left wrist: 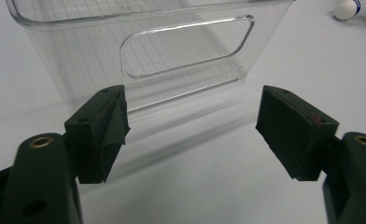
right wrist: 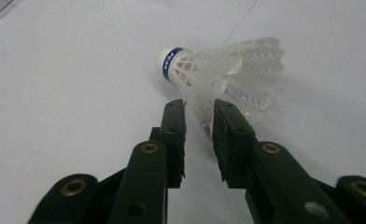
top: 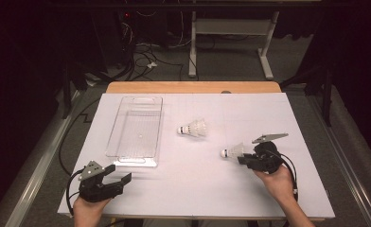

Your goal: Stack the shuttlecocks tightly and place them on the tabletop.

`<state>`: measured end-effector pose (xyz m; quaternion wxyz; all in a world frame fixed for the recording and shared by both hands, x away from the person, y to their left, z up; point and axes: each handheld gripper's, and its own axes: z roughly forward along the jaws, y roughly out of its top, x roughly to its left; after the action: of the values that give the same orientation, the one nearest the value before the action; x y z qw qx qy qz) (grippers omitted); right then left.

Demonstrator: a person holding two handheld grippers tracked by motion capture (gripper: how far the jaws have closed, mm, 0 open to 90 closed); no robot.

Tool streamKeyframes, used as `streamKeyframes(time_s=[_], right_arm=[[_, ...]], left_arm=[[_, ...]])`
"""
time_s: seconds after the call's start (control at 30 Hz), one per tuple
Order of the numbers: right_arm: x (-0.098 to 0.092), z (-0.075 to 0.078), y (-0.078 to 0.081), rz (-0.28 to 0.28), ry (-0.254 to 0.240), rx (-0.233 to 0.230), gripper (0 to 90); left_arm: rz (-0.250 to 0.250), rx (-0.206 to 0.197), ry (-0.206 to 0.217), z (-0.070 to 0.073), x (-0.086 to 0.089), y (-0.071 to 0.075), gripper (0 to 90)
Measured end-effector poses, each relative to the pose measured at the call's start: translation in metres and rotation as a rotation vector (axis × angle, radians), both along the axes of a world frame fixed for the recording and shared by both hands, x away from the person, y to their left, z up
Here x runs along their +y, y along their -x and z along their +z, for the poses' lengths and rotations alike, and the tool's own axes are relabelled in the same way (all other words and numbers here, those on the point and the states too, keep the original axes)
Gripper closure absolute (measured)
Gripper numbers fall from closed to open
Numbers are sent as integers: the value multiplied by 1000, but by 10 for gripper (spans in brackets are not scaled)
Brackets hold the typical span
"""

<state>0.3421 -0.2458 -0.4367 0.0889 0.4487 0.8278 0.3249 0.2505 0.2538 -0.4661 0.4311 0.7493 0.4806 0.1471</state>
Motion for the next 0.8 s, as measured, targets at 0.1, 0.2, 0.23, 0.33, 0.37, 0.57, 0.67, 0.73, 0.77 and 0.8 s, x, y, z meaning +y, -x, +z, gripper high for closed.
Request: streamKeyframes(time_s=[0.1, 0.2, 0.23, 0.33, 0.37, 0.57, 0.67, 0.73, 0.77, 0.8], right_arm=[[1, 0, -1, 4, -5, -4, 789], [2, 0, -2, 10, 2, -5, 817], [3, 0, -2, 9, 2, -1, 827], [4, 0, -3, 20, 2, -5, 861], [5, 0, -2, 22, 0, -4, 871], [7, 2, -3, 44, 6, -9, 899], [9, 4, -3, 57, 10, -10, 900], [11, 5, -2, 63, 11, -8, 900], [11, 6, -2, 65, 12, -8, 900], [12, 7, -3, 70, 10, -11, 900]], left_arm=[[0, 0, 0, 0, 0, 0, 261], [-1, 1, 0, 0, 0, 0, 261], [0, 0, -1, 0, 0, 0, 262], [-1, 2, -3, 0, 0, 0, 262], [-1, 2, -3, 0, 0, 0, 262], [0, 1, -2, 0, 0, -1, 262], [-1, 1, -4, 0, 0, -1, 262], [1, 0, -1, 0, 0, 0, 262], [3, -1, 0, 0, 0, 0, 262], [3, 1, 1, 0, 0, 0, 262]])
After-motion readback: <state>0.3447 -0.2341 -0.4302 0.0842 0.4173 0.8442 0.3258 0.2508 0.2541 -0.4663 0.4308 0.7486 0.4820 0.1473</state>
